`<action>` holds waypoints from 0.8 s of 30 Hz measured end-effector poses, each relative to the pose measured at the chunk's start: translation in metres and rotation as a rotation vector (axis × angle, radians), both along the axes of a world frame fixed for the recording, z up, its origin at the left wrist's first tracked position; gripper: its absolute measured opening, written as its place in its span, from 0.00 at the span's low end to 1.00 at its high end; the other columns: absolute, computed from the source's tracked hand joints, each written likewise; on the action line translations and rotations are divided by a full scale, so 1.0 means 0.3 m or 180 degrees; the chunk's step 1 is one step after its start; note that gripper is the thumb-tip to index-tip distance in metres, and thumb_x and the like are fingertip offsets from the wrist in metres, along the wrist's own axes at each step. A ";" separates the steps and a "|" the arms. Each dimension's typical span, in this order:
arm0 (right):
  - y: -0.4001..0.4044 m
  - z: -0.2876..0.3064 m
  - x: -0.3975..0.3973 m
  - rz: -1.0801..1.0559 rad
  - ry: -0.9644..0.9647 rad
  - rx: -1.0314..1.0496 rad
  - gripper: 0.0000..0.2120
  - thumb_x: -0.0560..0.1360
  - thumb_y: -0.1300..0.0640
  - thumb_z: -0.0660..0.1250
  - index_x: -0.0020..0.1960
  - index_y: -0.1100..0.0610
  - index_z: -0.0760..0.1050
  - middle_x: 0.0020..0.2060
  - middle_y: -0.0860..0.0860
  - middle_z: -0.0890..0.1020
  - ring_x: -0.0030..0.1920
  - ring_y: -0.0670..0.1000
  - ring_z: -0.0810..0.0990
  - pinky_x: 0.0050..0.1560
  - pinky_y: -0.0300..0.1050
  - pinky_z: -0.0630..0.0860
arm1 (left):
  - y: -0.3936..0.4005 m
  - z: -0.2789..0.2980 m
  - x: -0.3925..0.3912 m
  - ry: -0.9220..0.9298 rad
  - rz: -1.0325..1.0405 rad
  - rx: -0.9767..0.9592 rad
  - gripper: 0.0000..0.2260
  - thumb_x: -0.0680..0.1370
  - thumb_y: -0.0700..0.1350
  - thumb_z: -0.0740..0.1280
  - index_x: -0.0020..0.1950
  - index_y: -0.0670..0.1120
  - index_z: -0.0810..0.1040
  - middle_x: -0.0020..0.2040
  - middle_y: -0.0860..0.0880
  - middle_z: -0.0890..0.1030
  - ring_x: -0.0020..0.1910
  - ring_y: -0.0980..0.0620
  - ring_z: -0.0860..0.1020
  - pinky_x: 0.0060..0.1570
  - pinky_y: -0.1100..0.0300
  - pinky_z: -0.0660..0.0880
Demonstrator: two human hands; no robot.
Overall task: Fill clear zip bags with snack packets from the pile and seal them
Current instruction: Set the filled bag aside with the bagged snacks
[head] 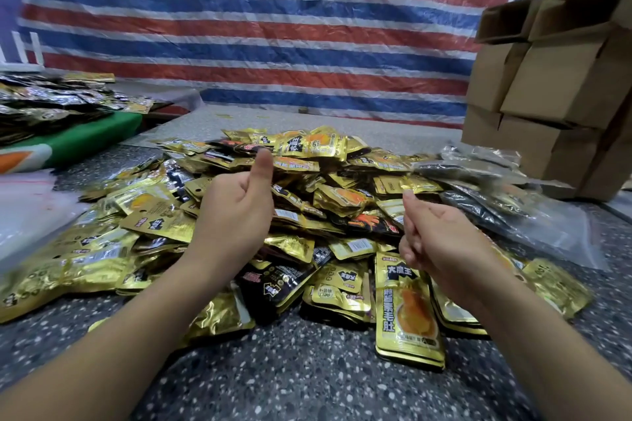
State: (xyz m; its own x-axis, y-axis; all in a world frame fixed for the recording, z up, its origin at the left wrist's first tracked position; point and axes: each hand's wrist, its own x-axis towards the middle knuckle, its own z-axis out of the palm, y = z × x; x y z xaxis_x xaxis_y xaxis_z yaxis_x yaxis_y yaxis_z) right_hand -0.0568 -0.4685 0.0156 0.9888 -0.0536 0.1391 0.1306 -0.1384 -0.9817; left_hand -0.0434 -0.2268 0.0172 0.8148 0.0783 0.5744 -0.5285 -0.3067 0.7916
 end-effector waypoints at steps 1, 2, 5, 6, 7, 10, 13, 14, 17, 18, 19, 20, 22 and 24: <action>0.002 -0.003 -0.002 0.0009 0.0056 -0.0037 0.24 0.82 0.44 0.58 0.31 0.55 0.68 0.21 0.50 0.67 0.24 0.50 0.72 0.27 0.41 0.68 | 0.004 0.007 0.001 0.0012 0.0047 0.0047 0.40 0.77 0.71 0.47 0.28 0.34 0.63 0.21 0.48 0.63 0.21 0.50 0.62 0.22 0.59 0.58; 0.003 -0.006 -0.008 0.0061 0.0117 -0.0057 0.26 0.82 0.43 0.58 0.29 0.54 0.68 0.20 0.51 0.66 0.24 0.50 0.72 0.27 0.40 0.69 | 0.010 0.016 0.001 0.0032 0.0165 0.0177 0.42 0.77 0.71 0.45 0.29 0.32 0.65 0.22 0.44 0.65 0.22 0.46 0.63 0.24 0.56 0.60; 0.001 -0.017 -0.018 0.0244 0.0198 -0.0045 0.27 0.80 0.43 0.60 0.25 0.52 0.72 0.21 0.52 0.68 0.24 0.50 0.72 0.28 0.42 0.68 | 0.046 0.063 0.022 0.0016 0.0634 0.0542 0.32 0.84 0.59 0.51 0.31 0.40 0.76 0.25 0.43 0.76 0.24 0.46 0.73 0.29 0.54 0.70; -0.003 -0.019 -0.019 0.0314 0.0178 -0.0039 0.25 0.79 0.45 0.62 0.26 0.53 0.74 0.22 0.52 0.70 0.25 0.50 0.73 0.29 0.42 0.68 | 0.069 0.083 0.036 -0.0016 0.0742 0.0579 0.27 0.84 0.55 0.54 0.33 0.44 0.78 0.26 0.46 0.78 0.25 0.50 0.75 0.32 0.55 0.72; -0.005 -0.020 -0.019 0.0399 0.0142 -0.0039 0.21 0.78 0.46 0.63 0.29 0.53 0.76 0.24 0.52 0.72 0.26 0.49 0.73 0.29 0.42 0.68 | 0.098 0.106 0.049 -0.0050 0.0828 0.0645 0.23 0.84 0.53 0.56 0.35 0.47 0.79 0.29 0.49 0.80 0.27 0.52 0.76 0.34 0.55 0.74; -0.009 -0.021 -0.018 0.0595 0.0044 -0.0097 0.13 0.71 0.48 0.66 0.39 0.59 0.78 0.28 0.51 0.77 0.28 0.46 0.75 0.26 0.37 0.70 | 0.221 0.157 0.102 -0.0244 0.1272 0.1072 0.10 0.82 0.47 0.62 0.47 0.46 0.81 0.41 0.48 0.83 0.38 0.48 0.79 0.40 0.53 0.76; 0.005 -0.023 -0.018 0.0498 0.0014 -0.0323 0.17 0.71 0.42 0.64 0.38 0.57 0.76 0.25 0.50 0.74 0.26 0.47 0.73 0.27 0.38 0.70 | 0.396 0.141 0.160 -0.0059 0.2158 0.1717 0.11 0.81 0.46 0.64 0.58 0.41 0.78 0.49 0.40 0.80 0.49 0.39 0.77 0.47 0.50 0.72; 0.012 -0.023 -0.019 0.0467 0.0015 -0.0368 0.18 0.71 0.40 0.62 0.35 0.54 0.75 0.23 0.50 0.72 0.25 0.48 0.72 0.27 0.39 0.70 | 0.464 0.123 0.180 0.0127 0.2470 0.1951 0.12 0.80 0.46 0.64 0.58 0.39 0.77 0.52 0.36 0.79 0.51 0.35 0.77 0.48 0.47 0.72; 0.030 -0.020 -0.027 0.0418 0.0113 -0.0363 0.26 0.75 0.37 0.59 0.24 0.51 0.70 0.20 0.51 0.68 0.24 0.49 0.71 0.32 0.43 0.70 | 0.667 0.057 0.231 0.0921 0.3082 0.2531 0.16 0.80 0.48 0.64 0.55 0.35 0.74 0.52 0.31 0.76 0.52 0.30 0.76 0.46 0.45 0.73; 0.033 -0.019 -0.029 0.0406 0.0118 -0.0370 0.28 0.77 0.37 0.58 0.23 0.52 0.69 0.19 0.51 0.67 0.23 0.50 0.71 0.35 0.45 0.70 | 0.718 0.037 0.236 0.1290 0.3151 0.2704 0.18 0.80 0.51 0.63 0.57 0.36 0.75 0.53 0.31 0.77 0.54 0.30 0.76 0.46 0.46 0.73; 0.036 -0.015 -0.033 0.0394 0.0119 -0.0372 0.30 0.77 0.37 0.57 0.23 0.53 0.68 0.19 0.51 0.67 0.23 0.50 0.71 0.36 0.46 0.70 | 0.763 0.016 0.241 0.1663 0.3137 0.2820 0.20 0.80 0.54 0.62 0.61 0.39 0.75 0.58 0.33 0.77 0.58 0.31 0.75 0.50 0.47 0.74; 0.039 -0.012 -0.037 0.0387 0.0118 -0.0373 0.30 0.77 0.36 0.57 0.22 0.53 0.68 0.18 0.51 0.67 0.23 0.51 0.71 0.37 0.47 0.70 | 0.797 -0.008 0.243 0.2021 0.3053 0.2903 0.22 0.81 0.56 0.59 0.66 0.42 0.74 0.63 0.35 0.76 0.62 0.33 0.74 0.56 0.46 0.74; 0.045 -0.006 -0.045 0.0406 0.0128 -0.0344 0.29 0.74 0.36 0.58 0.22 0.53 0.68 0.18 0.52 0.66 0.23 0.51 0.71 0.37 0.47 0.70 | 0.844 -0.060 0.242 0.2533 0.2794 0.3143 0.23 0.82 0.56 0.54 0.70 0.43 0.72 0.71 0.38 0.72 0.69 0.36 0.70 0.67 0.44 0.69; 0.051 -0.004 -0.048 0.0461 0.0133 -0.0311 0.28 0.74 0.37 0.58 0.23 0.54 0.68 0.19 0.53 0.65 0.23 0.52 0.72 0.35 0.47 0.70 | 0.841 -0.092 0.213 0.2796 0.2618 0.3218 0.21 0.82 0.53 0.55 0.69 0.42 0.74 0.70 0.40 0.73 0.68 0.38 0.71 0.68 0.43 0.68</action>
